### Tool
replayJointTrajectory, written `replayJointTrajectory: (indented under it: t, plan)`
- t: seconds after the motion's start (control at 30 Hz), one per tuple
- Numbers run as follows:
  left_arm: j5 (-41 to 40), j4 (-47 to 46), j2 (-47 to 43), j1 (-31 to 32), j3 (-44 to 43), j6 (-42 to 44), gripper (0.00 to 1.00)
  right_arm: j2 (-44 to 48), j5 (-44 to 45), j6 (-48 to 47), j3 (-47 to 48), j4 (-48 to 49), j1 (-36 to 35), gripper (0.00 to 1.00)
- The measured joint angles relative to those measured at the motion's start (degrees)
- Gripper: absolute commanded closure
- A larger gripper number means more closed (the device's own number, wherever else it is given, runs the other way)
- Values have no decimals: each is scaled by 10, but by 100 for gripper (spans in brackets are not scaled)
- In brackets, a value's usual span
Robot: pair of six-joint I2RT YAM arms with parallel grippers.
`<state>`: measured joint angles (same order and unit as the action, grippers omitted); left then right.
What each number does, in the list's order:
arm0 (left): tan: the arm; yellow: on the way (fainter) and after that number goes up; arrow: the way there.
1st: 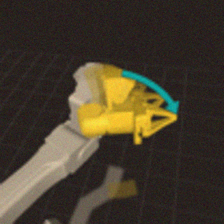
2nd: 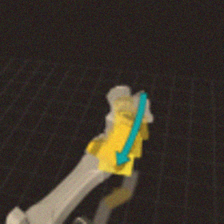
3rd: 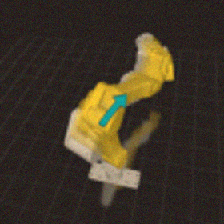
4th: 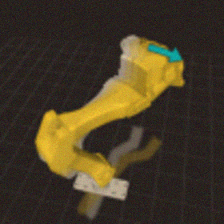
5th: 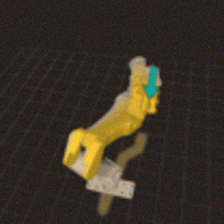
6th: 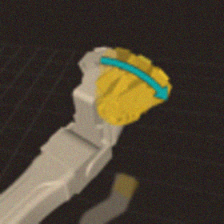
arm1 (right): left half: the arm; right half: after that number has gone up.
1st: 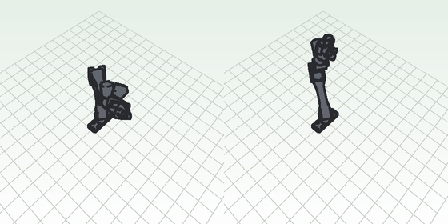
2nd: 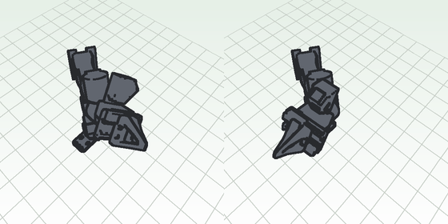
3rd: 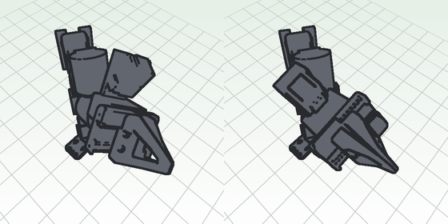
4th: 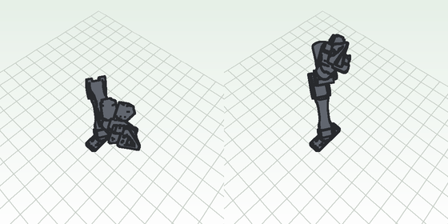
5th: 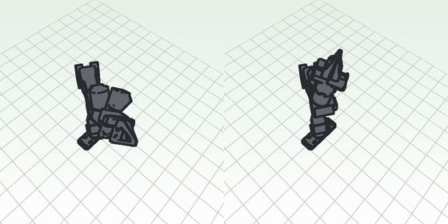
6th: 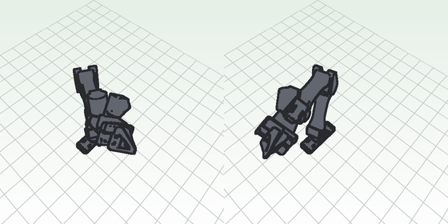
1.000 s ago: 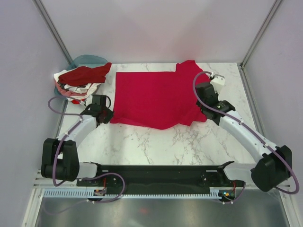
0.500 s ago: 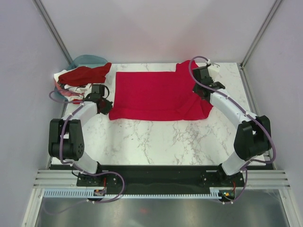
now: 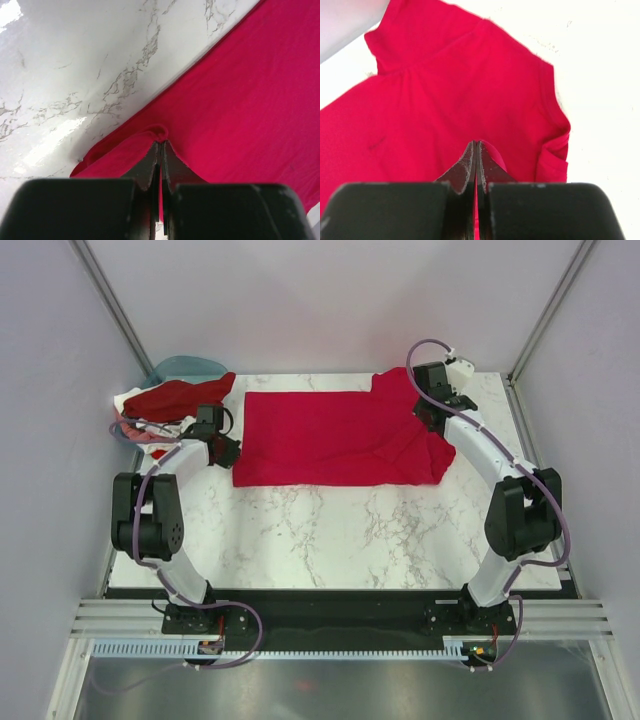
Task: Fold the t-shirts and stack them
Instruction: Fold the tshirt
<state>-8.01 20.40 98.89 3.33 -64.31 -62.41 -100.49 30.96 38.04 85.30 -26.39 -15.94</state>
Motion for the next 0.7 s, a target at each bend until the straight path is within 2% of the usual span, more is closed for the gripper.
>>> replayJointTrajectory:
  t: [0.7]
  plan:
    - [-10,-3,16,3,-30,1,98,-18,13,26,13,2,23,100]
